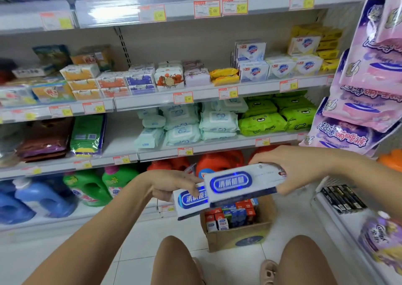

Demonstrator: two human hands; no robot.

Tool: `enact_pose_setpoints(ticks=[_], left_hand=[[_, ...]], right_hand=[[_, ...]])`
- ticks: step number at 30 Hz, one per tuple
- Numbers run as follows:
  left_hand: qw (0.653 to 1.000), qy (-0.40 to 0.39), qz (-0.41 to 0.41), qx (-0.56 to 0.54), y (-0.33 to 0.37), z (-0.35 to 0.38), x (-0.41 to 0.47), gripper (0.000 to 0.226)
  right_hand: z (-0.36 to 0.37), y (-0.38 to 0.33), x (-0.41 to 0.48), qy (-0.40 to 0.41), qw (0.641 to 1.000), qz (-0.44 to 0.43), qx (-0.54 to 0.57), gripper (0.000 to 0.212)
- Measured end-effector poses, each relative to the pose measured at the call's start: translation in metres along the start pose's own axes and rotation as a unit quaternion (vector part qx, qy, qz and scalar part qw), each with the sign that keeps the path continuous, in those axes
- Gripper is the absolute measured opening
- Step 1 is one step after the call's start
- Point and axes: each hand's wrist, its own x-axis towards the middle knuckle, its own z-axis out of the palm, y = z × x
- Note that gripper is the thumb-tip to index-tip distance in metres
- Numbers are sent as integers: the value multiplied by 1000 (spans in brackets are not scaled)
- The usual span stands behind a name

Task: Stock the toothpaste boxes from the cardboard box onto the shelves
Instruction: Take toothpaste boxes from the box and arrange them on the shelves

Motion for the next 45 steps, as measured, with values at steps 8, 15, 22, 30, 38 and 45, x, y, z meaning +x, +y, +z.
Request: enact_pose_setpoints(ticks=[8,15,22,30,38,45], left_hand=[[992,-9,42,-119,-5,11,6,80],[986,51,62,-146,26,5,10,60],[931,194,129,-281,64,-34,20,60],[868,447,209,-58,131,-51,17,89],[839,440,280,-157,224,-67,-49,106],[812,408,328,-257,285,-66,-120,107]], right_hand=[[6,-2,19,52,988,-69,-125,61],[-5,5,40,99,982,-43,-154,61],[-33,37,73,205,964,18,-169,65],[-99,36,128,312,930,15,-193,72],[-192,-2,109,363,910,8,-200,83],[-285,-29,60,497,865,-32,-66,79]])
